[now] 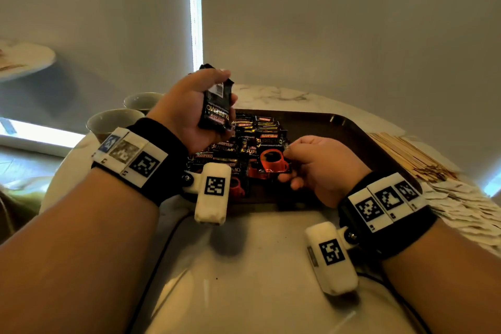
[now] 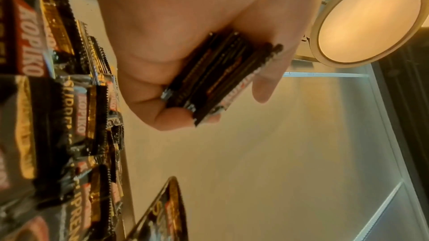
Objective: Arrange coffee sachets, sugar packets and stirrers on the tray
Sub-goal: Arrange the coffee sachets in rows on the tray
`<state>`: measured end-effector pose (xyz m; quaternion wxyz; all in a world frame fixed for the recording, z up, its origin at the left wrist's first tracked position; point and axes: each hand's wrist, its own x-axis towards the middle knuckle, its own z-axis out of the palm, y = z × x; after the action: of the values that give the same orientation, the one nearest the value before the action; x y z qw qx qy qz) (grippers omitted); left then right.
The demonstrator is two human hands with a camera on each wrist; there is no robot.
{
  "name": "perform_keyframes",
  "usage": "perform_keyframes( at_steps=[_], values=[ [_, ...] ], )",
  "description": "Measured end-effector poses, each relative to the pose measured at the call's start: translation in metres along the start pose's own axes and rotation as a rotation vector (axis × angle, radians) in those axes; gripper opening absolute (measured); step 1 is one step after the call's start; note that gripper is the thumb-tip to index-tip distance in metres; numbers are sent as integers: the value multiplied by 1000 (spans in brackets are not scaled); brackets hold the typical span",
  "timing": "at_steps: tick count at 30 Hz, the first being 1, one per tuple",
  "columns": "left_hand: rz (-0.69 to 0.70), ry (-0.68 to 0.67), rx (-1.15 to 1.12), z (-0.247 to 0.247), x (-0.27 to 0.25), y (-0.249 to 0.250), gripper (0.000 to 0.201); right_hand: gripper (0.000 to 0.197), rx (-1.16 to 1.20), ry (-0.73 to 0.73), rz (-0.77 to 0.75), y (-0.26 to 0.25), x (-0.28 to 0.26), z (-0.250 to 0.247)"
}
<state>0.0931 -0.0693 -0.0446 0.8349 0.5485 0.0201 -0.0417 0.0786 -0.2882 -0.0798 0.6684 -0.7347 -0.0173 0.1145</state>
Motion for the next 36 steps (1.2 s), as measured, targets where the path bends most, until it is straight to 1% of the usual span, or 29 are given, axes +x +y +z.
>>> perform_keyframes(
  at_steps=[4, 7, 10, 14, 17, 20, 21, 24, 29, 36],
  values=[
    [1, 0, 2, 1, 0, 0, 31, 6, -27, 19, 40, 0, -1, -2],
    [0, 7, -1, 0, 1, -1, 28, 8, -108, 23, 35, 1, -1, -1],
    [-6, -1, -6, -1, 2, -2, 30, 11, -217, 41, 11, 2, 0, 0],
    [-22, -8, -7, 0, 3, -4, 32, 14, -301, 52, 5, 3, 3, 0],
    [-45, -52, -25, 1, 3, -7, 35, 13, -391, 41, -20, 5, 4, 0],
    [-21, -56, -47, 3, 2, -9, 21, 14, -423, 36, -24, 6, 4, 1],
    [-11, -56, -57, 4, 2, -10, 19, 15, -416, 35, -22, 6, 4, 1],
    [-20, -64, -92, 6, 3, -11, 24, 19, -409, 25, -19, 7, 5, 2],
    [-80, -101, -67, 9, 1, -14, 32, 24, -375, 2, -1, 7, 6, 1],
    [-112, -152, -143, 11, -4, -16, 57, 23, -301, 28, -31, 9, 9, -3]
  ],
)
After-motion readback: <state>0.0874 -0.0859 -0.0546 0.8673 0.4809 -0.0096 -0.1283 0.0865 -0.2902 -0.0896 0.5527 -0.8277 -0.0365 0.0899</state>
